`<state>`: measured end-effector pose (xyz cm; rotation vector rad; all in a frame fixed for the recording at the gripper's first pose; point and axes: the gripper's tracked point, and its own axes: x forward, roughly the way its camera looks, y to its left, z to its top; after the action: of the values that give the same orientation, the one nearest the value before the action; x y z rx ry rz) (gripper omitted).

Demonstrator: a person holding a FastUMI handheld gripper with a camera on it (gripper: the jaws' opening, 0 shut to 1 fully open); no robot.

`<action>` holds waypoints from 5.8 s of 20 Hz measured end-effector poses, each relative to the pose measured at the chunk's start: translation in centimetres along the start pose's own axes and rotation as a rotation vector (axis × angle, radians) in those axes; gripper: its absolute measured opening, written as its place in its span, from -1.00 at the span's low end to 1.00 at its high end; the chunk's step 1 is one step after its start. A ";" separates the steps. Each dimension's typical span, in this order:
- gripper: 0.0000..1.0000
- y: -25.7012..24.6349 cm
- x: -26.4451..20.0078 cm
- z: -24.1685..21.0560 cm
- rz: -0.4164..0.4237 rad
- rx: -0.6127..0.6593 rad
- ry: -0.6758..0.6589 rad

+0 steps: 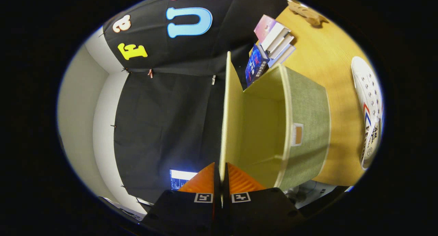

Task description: Open the storage box then place both shoes into the box .Put the left shoe in first, then the right shoe, with the right side of both shoes facing outward in a uniform manner.

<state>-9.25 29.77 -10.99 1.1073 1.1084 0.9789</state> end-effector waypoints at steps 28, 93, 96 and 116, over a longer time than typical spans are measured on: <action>0.96 5.4 16.5 -0.1 -0.320 -0.456 0.015; -0.90 -6.4 -12.3 5.2 -0.841 -0.360 -0.488; -0.90 -3.8 -7.9 4.5 -0.800 -0.362 -0.478; 0.33 -10.5 11.3 0.5 -0.826 -0.376 -0.211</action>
<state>-6.11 38.62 -23.20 0.3602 1.0145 0.3715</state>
